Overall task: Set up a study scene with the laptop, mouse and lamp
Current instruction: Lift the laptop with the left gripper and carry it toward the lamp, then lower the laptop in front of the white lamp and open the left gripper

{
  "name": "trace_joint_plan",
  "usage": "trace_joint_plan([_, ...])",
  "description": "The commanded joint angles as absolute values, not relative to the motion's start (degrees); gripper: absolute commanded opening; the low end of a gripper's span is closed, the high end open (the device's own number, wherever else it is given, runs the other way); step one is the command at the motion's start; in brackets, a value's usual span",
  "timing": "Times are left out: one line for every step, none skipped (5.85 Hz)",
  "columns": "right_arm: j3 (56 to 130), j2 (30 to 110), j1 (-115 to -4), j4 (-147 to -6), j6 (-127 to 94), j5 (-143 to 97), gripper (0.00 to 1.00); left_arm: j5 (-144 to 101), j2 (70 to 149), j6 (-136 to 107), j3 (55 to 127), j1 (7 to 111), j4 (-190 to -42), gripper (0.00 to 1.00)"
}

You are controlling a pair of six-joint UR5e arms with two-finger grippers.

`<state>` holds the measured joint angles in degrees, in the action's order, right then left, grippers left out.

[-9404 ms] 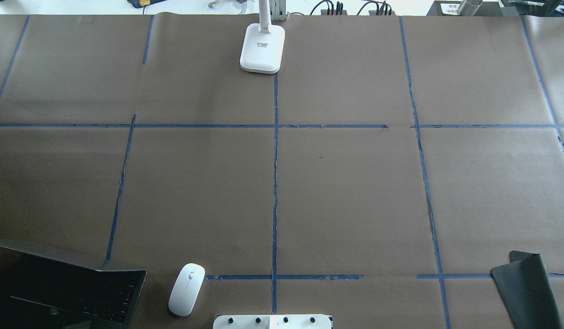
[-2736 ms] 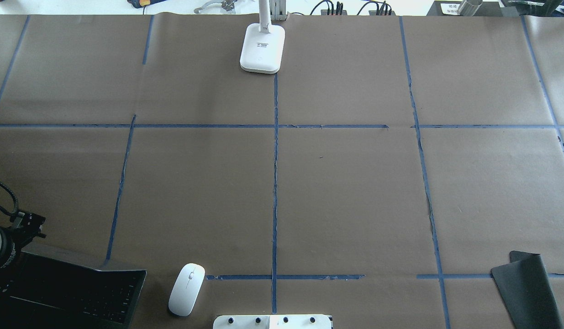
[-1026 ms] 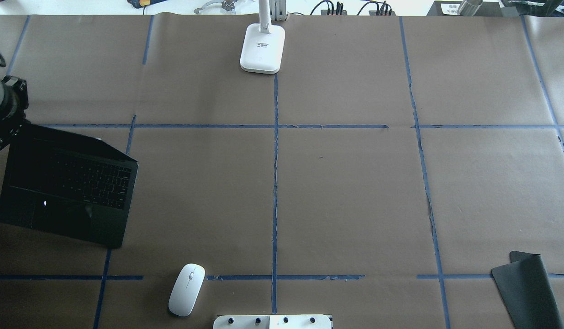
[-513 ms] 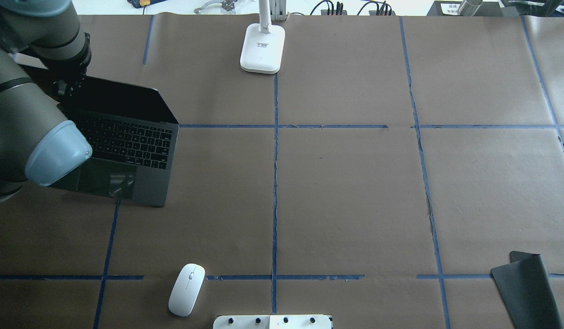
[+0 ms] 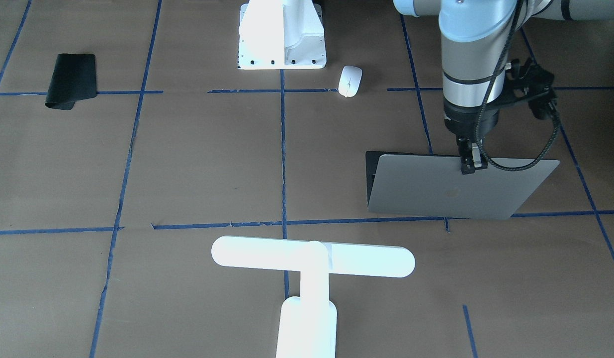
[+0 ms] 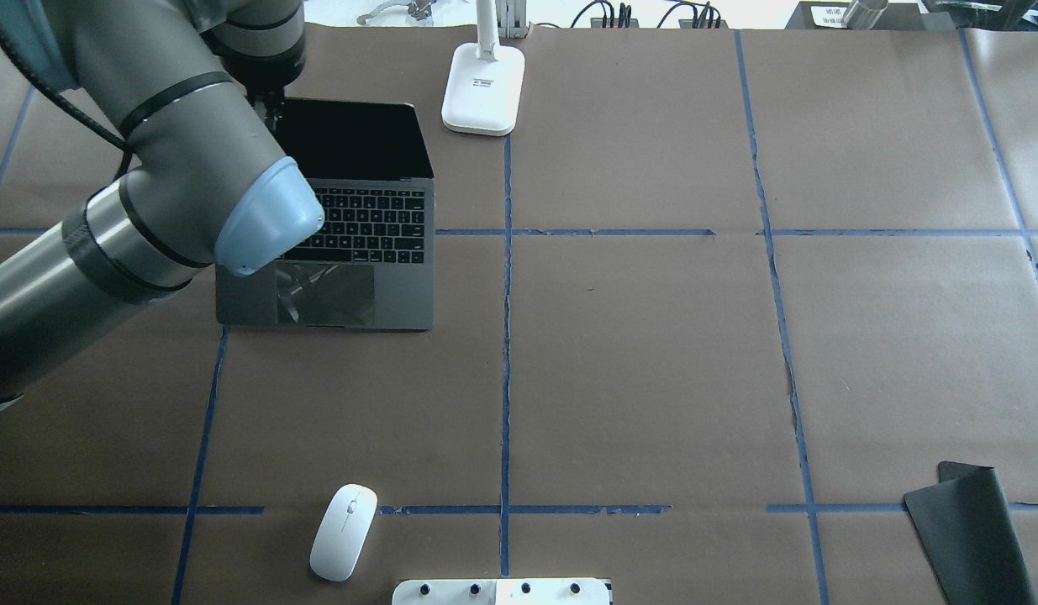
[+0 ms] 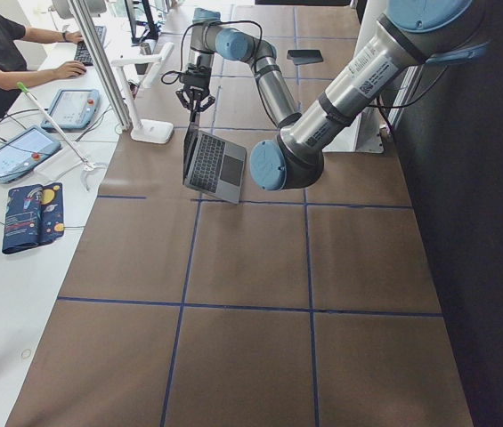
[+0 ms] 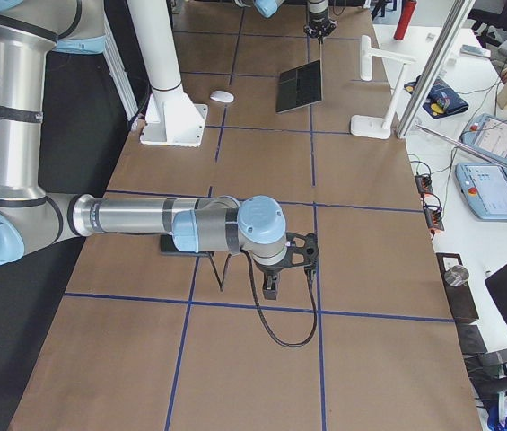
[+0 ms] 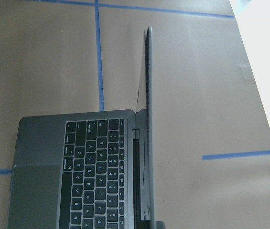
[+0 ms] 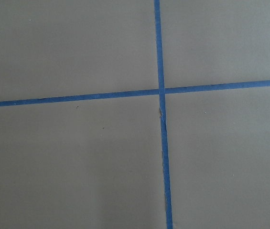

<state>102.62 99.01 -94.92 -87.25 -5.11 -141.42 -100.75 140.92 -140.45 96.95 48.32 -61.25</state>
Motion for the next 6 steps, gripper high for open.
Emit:
trace_joint_plan([102.57,99.23,-94.92,-87.28,-5.10,-141.50,1.00,-100.90,147.53,-146.84,89.44,44.23,-64.84,0.00])
trace_joint_plan([102.66,99.40,-95.01,-87.28,-5.10,-141.59,1.00,-100.99,150.35,-148.95,85.47,43.25,-67.04,0.00])
trace_joint_plan([102.66,99.40,-95.01,-87.28,-5.10,-141.59,1.00,-100.90,151.16,-150.54,84.56,42.11,-69.41,0.00])
trace_joint_plan([102.66,99.40,-95.18,-87.28,-5.10,-141.59,1.00,-100.90,152.91,-151.08,81.68,41.32,-71.43,0.00])
trace_joint_plan([102.66,99.40,-95.19,-87.28,-5.10,-141.59,1.00,-100.90,153.36,-152.39,79.48,40.96,-74.41,0.00])
trace_joint_plan([102.74,99.40,-95.27,-87.28,-5.18,-141.59,1.00,-100.90,154.07,-153.01,77.28,40.52,-75.75,0.00])
